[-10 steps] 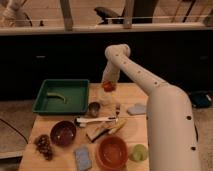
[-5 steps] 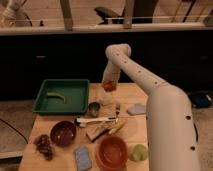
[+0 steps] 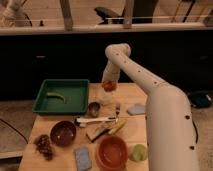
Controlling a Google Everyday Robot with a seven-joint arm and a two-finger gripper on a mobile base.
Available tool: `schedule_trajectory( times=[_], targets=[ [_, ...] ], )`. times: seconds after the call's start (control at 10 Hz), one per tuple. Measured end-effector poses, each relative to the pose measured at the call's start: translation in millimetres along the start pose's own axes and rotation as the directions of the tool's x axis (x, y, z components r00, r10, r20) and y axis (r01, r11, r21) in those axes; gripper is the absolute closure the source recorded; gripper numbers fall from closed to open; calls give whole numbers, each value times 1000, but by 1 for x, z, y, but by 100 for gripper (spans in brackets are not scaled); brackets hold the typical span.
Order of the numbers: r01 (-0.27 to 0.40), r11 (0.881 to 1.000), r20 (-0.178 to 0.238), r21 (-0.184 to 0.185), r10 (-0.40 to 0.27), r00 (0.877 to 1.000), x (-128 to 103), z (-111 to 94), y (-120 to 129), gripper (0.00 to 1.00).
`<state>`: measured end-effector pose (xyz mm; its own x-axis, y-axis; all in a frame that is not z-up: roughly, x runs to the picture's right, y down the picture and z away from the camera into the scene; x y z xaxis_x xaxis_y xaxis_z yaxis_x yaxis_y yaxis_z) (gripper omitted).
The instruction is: Place apple in paper cup
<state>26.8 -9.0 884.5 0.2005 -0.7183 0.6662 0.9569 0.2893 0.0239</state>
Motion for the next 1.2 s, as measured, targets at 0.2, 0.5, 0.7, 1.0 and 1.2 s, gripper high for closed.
schedule_trajectory(
  times=[0.2, 0.5, 0.7, 1.0, 1.2],
  targets=[
    [8, 1000, 1, -9, -8, 1000, -3, -2, -1, 100],
    [39, 999, 15, -21, -39, 999, -12, -6, -7, 100],
    [67, 998, 32, -23, -66, 997, -19, -7, -13, 100],
    [94, 995, 52, -26, -93, 994, -28, -10, -16, 100],
    [103, 994, 61, -27, -101, 993, -31, -10, -17, 100]
  ],
)
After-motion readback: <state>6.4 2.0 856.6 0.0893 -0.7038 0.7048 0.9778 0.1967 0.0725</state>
